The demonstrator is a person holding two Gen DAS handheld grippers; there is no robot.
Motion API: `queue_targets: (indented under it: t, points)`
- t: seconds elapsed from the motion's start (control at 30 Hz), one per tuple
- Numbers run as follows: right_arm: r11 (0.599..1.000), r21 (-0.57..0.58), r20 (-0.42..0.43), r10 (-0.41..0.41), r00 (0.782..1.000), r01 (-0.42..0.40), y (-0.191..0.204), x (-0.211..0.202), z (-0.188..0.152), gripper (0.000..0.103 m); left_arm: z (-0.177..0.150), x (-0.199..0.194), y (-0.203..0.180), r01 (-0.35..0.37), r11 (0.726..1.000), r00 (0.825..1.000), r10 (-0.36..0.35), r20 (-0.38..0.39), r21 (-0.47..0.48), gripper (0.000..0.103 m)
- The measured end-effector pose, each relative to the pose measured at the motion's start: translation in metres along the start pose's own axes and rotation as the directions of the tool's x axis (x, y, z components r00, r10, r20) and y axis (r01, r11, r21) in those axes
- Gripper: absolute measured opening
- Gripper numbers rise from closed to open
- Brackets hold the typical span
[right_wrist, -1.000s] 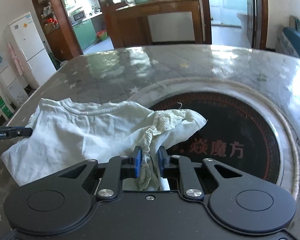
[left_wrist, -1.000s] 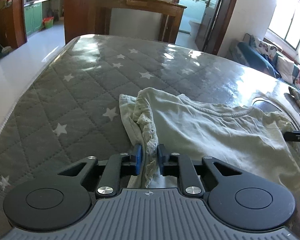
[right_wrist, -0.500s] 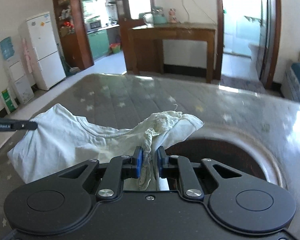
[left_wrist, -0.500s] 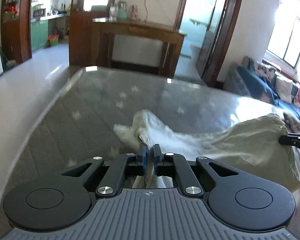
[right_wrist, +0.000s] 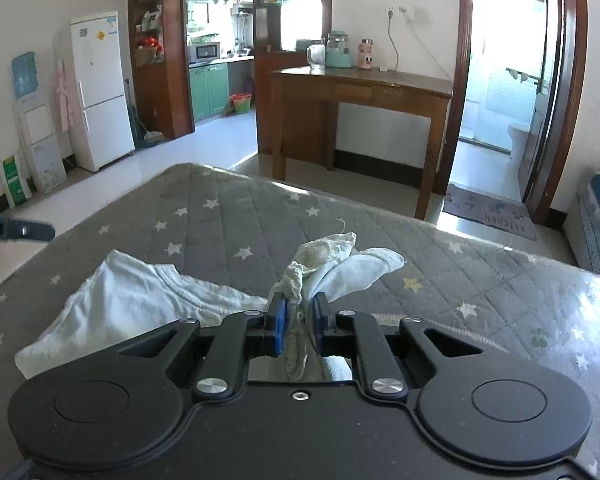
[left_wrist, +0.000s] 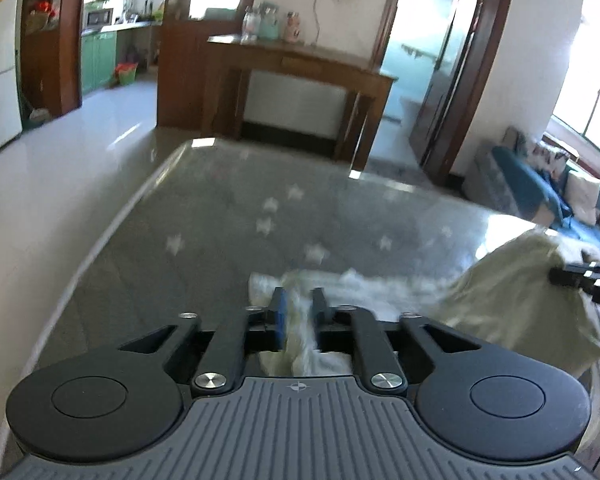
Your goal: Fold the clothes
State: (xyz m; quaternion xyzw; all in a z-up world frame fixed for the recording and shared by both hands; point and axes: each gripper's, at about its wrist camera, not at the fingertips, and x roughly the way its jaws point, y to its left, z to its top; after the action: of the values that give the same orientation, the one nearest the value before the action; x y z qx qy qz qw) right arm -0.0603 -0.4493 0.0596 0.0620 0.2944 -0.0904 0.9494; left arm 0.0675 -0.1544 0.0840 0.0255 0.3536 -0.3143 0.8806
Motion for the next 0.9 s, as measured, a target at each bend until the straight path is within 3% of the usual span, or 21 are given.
queue_targets:
  t: [0.27,0.57,0.67,0.83,0.9]
  points:
    - [0.998,0.069,-0.057,-0.010,0.998,0.014,-0.016,0.009,-0.018,0.015,-0.026,0.028,0.015,0.016,0.997,0.997,-0.022,-0.080,-0.074,0.051]
    - [0.988,0.152,-0.108,0.006,0.994,0.011,-0.034,0.029,-0.037,0.016,-0.029,0.047,0.014,-0.002,0.995,0.994,-0.009,-0.104,-0.101,0.054]
    - [0.981,0.193,-0.121,0.026,0.992,-0.002,-0.041,0.036,-0.044,0.021,-0.028,0.050,0.011,-0.002,0.995,0.995,-0.008,-0.104,-0.096,0.053]
    - [0.963,0.267,-0.097,0.068,0.993,-0.040,-0.053,0.036,-0.051,0.038,-0.028,0.053,0.007,0.014,0.996,0.993,-0.024,-0.112,-0.092,0.028]
    - [0.958,0.281,-0.086,0.086,0.993,-0.059,-0.055,0.035,-0.052,0.043,-0.028,0.054,0.006,0.010,0.996,0.993,-0.020,-0.114,-0.090,0.025]
